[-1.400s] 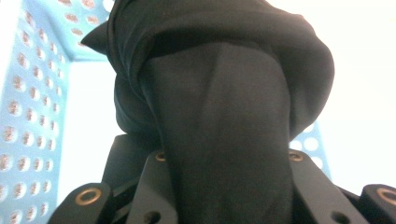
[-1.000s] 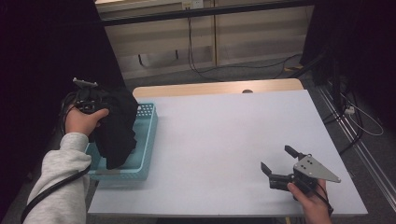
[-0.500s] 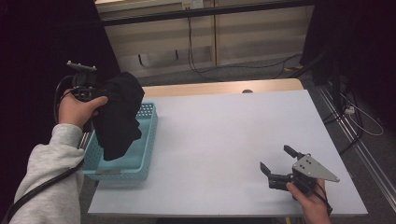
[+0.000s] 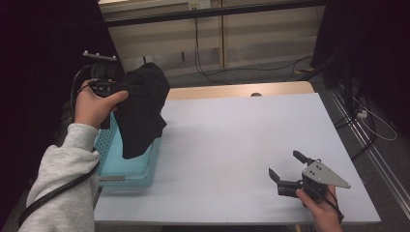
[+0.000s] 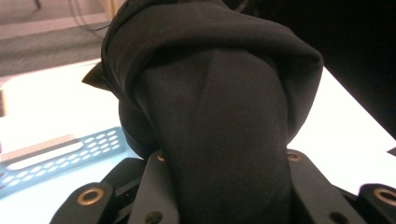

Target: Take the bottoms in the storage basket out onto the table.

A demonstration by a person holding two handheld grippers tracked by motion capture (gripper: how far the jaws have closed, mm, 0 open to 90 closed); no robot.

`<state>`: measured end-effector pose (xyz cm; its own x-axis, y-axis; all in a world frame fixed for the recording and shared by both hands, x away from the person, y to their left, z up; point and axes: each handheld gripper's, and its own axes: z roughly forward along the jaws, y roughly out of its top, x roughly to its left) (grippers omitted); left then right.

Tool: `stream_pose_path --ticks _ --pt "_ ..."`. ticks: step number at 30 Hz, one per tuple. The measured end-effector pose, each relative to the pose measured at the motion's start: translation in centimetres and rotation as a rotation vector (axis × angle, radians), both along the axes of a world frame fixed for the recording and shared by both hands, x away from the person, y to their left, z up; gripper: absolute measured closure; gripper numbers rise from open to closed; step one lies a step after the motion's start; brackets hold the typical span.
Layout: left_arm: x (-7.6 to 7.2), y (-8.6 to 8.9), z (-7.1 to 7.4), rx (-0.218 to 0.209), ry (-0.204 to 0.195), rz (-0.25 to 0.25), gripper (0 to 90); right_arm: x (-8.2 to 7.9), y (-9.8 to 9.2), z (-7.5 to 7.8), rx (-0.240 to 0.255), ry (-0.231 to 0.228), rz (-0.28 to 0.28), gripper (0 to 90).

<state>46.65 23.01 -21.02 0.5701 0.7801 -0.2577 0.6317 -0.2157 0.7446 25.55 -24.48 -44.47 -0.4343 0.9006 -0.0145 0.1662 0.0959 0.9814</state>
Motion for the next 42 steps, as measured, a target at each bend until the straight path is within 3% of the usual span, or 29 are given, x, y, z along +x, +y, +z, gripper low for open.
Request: stream_pose_path --ticks 1,9,21,25,32,39,41,42 --pt "-0.1 -0.7 0.1 -0.006 -0.003 -0.026 72.6 0.0 0.0 0.0 -0.001 -0.003 0.004 1.0" --pt "-0.7 -3.2 0.0 0.002 -0.021 -0.084 72.9 0.0 0.0 0.0 0.003 0.001 0.000 1.0" --pt "-1.6 -6.3 -1.9 -0.002 -0.029 -0.165 72.9 0.0 -0.1 0.0 -0.002 0.002 0.004 1.0" --pt "-1.8 -7.0 -3.1 -0.021 -0.025 -0.181 72.8 -0.1 0.0 -0.1 -0.005 0.004 0.004 1.0" --pt "-2.9 -8.6 -6.1 -0.022 -0.025 -0.222 72.7 0.0 0.0 -0.1 -0.008 0.003 0.010 1.0" --pt "-3.6 -10.0 -8.0 -0.011 -0.034 -0.254 72.8 0.0 0.1 -0.1 -0.010 0.008 0.010 1.0" --pt "-3.9 -10.7 -8.7 -0.025 -0.036 -0.272 72.8 0.0 0.1 -0.1 -0.013 0.009 0.012 1.0" --pt "-4.1 -11.4 -9.5 -0.056 -0.038 -0.294 72.4 0.0 0.2 -0.1 -0.015 0.009 0.013 1.0"
